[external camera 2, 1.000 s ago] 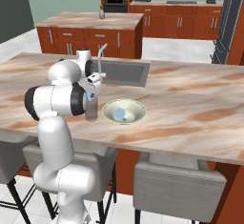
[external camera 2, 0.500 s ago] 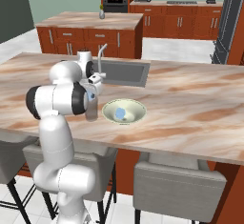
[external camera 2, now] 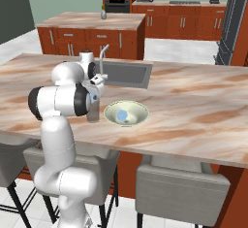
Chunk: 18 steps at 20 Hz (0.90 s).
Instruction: There are two ice cubes in the ice bowl. Place both ice cubes in the glass cup.
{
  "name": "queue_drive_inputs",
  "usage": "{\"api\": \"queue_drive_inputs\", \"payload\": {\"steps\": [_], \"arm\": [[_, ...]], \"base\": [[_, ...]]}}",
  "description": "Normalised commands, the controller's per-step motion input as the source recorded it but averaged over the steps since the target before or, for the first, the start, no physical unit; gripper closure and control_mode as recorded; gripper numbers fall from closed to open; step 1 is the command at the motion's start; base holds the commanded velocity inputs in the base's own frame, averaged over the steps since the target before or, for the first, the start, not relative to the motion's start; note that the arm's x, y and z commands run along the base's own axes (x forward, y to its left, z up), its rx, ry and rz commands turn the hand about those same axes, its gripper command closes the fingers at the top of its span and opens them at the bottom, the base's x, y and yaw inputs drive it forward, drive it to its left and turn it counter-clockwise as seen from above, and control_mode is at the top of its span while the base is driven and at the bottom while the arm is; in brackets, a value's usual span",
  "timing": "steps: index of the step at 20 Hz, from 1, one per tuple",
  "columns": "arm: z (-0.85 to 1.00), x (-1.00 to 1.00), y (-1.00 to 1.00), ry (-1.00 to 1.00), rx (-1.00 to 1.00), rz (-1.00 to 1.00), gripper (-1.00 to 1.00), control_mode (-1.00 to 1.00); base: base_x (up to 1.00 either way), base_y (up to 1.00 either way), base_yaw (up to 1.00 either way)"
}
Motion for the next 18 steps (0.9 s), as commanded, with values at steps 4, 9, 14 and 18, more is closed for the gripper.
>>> {"api": "queue_drive_inputs", "payload": {"steps": [4, 9, 14, 18], "arm": [[0.09, 0.0, 0.0, 0.0, 0.0, 0.0, -1.0, -1.0], [0.32, -0.04, 0.0, 0.0, 0.02, 0.0, -1.0, -1.0], [0.27, -0.2, -0.26, 0.0, 0.03, 0.0, -1.0, -1.0], [0.0, -0.5, -0.97, 0.0, 0.0, 0.02, -1.0, -1.0]], "base": [[0.0, 0.0, 0.0], [0.0, 0.0, 0.0], [0.0, 0.0, 0.0], [0.0, 0.0, 0.0]]}}
